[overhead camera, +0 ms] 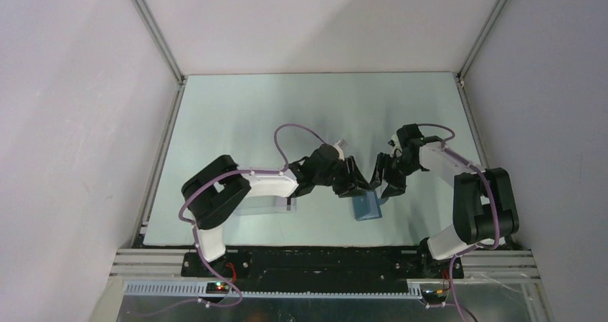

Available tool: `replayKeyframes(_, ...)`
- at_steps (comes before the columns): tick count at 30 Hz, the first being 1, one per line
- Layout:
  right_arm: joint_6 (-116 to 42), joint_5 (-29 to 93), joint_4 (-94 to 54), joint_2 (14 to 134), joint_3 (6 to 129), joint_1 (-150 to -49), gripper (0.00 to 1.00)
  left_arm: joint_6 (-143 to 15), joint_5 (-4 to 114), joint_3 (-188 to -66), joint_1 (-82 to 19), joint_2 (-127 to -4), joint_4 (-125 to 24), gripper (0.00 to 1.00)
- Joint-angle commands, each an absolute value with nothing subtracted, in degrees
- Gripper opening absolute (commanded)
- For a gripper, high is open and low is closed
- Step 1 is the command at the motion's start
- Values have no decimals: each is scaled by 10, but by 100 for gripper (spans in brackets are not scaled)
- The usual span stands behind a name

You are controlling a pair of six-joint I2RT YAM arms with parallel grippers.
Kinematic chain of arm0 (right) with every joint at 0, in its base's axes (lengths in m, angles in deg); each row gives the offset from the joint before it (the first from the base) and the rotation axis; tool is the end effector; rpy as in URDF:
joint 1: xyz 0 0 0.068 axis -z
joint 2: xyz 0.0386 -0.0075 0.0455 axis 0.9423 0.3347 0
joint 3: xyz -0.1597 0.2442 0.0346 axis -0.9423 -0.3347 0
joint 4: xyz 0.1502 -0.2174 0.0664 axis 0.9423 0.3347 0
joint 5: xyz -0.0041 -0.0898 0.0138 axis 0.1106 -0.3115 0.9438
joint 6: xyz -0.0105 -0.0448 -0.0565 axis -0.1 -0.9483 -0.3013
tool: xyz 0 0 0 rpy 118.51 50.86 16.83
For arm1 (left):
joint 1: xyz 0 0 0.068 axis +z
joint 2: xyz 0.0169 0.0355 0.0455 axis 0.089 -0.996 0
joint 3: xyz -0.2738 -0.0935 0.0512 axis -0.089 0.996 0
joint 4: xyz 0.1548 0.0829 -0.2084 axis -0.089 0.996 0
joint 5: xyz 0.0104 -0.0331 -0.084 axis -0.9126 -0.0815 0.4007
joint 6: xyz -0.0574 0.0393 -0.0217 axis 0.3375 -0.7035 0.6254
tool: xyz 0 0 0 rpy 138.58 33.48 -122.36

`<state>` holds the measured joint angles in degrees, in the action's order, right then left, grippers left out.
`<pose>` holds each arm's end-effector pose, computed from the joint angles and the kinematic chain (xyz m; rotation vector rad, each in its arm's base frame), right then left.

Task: Put the credit cards into the card holder
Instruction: Close the card holder at the center of the board.

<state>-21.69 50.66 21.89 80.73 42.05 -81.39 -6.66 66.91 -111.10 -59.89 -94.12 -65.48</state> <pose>0.2616 0.0780 0.1651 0.2301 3.0046 0.7522 0.2245 -0.3540 0.1702 -0.0694 2.5567 -1.4775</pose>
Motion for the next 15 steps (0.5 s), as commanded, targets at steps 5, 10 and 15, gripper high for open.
replayKeyframes(5,-239,470,246,780,422,-799,59,-47,690,-1137,-601,-987,-690,47)
replayKeyframes(10,-244,456,256,769,427,-795,59,-42,693,-1153,-603,-1023,-689,42)
replayKeyframes(15,-244,440,264,746,430,-790,59,-39,681,-1156,-605,-1047,-690,36)
